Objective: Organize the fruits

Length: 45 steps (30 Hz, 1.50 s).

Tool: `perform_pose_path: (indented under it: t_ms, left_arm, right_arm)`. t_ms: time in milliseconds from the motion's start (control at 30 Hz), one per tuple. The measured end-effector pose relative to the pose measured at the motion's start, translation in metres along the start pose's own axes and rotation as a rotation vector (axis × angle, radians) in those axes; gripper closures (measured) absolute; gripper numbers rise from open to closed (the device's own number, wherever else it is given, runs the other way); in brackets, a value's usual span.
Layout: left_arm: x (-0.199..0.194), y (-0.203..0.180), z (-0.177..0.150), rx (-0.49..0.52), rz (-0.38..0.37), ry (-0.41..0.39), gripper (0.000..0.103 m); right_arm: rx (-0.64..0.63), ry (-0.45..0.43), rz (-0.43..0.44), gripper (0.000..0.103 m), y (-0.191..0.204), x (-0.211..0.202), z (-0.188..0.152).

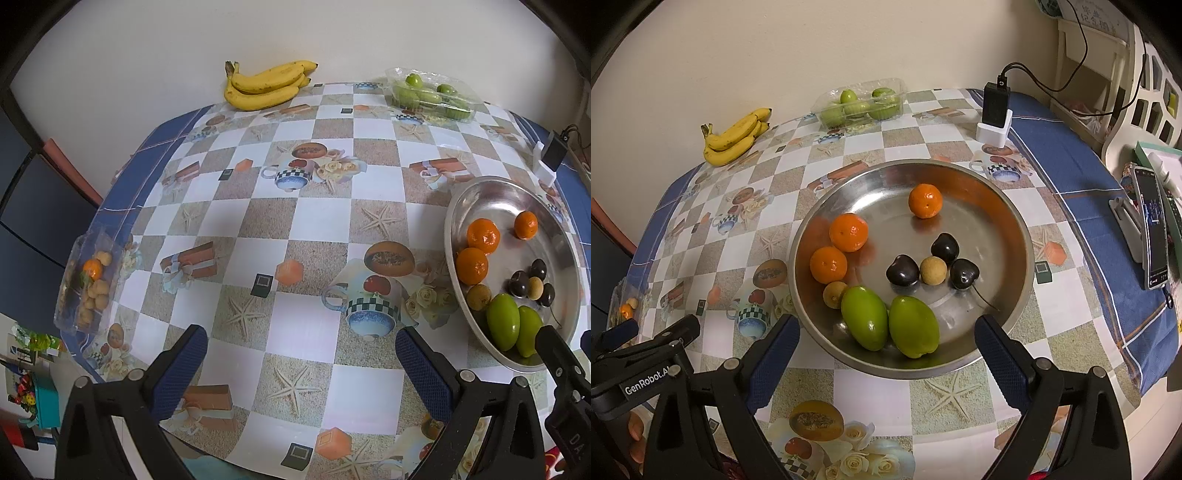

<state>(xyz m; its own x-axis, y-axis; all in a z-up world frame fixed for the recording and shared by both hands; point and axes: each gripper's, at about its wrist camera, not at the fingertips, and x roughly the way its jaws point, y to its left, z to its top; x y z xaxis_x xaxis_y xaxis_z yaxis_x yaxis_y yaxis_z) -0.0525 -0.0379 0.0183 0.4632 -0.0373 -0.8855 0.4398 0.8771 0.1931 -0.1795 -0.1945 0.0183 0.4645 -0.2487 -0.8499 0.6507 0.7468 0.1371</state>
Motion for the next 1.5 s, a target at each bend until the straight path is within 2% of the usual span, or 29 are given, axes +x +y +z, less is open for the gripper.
perform_pose_path:
  t_ms: [1500]
  left_arm:
    - [0.0042, 0.0016, -0.0004, -0.011, -0.003, 0.019, 0.0]
  right_arm:
    - [0.002, 0.025, -0.004, 0.007, 0.0007, 0.0056, -0.0032]
